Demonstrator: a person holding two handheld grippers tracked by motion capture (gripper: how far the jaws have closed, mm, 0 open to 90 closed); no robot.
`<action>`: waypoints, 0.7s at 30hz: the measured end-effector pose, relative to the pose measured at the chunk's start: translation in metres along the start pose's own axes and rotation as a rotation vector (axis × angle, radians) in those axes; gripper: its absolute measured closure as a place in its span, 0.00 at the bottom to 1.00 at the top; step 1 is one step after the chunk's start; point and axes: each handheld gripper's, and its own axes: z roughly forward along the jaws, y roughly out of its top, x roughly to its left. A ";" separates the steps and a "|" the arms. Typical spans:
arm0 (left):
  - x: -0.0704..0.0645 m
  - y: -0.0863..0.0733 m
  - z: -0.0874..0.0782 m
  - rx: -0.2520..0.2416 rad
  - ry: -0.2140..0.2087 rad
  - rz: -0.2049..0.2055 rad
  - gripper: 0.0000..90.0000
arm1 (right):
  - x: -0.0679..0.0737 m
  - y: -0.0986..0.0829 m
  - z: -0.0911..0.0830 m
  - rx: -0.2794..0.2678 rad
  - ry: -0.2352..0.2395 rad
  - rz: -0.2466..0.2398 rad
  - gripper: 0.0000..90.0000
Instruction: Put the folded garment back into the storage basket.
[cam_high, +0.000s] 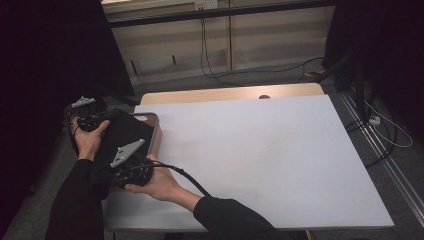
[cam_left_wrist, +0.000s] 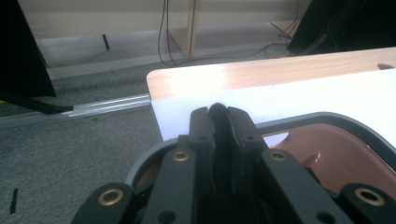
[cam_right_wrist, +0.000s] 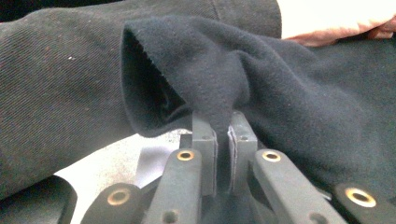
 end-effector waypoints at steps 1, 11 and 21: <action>0.000 -0.001 0.000 0.007 0.001 0.002 0.90 | 0.000 0.000 0.000 0.000 0.000 0.000 0.94; 0.000 0.001 0.003 -0.010 0.025 0.000 0.68 | -0.005 -0.001 0.003 0.013 -0.022 0.008 0.94; 0.000 0.002 -0.009 -0.010 0.035 -0.002 0.35 | -0.012 -0.001 0.009 0.034 -0.043 0.022 0.94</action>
